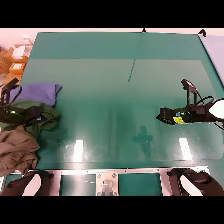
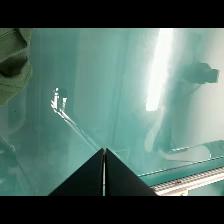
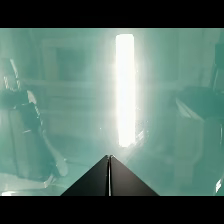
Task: Fold the shirts.
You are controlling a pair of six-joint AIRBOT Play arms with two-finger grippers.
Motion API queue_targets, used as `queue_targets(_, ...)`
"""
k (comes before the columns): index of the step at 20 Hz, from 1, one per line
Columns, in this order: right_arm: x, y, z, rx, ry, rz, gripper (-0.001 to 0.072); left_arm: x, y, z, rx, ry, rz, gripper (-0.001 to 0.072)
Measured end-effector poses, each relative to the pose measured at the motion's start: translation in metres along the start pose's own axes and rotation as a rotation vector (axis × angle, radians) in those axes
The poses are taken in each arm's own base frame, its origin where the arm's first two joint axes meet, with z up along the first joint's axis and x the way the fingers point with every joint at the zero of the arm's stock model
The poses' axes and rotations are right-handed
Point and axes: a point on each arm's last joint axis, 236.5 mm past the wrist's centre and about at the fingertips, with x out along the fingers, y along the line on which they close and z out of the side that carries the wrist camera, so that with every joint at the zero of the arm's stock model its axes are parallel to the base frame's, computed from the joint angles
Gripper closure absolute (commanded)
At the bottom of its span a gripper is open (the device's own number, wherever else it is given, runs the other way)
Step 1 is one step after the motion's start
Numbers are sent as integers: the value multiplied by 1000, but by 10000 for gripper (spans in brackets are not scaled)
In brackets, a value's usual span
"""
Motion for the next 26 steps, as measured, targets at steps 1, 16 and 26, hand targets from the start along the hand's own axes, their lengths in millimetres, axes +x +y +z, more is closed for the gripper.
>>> queue_targets(1, 0, 0, 0, 0, 0, 0, 699, 0, 0, 0, -1, 0, 0, 681)
queue_targets(16, 0, 0, 0, 0, 0, 0, 699, 0, 0, 2, 0, -10, 0, 681)
queue_targets(26, 0, 1, 11, 0, -45, 6, 409, -27, 11, 107, 54, -407, 71, 26)
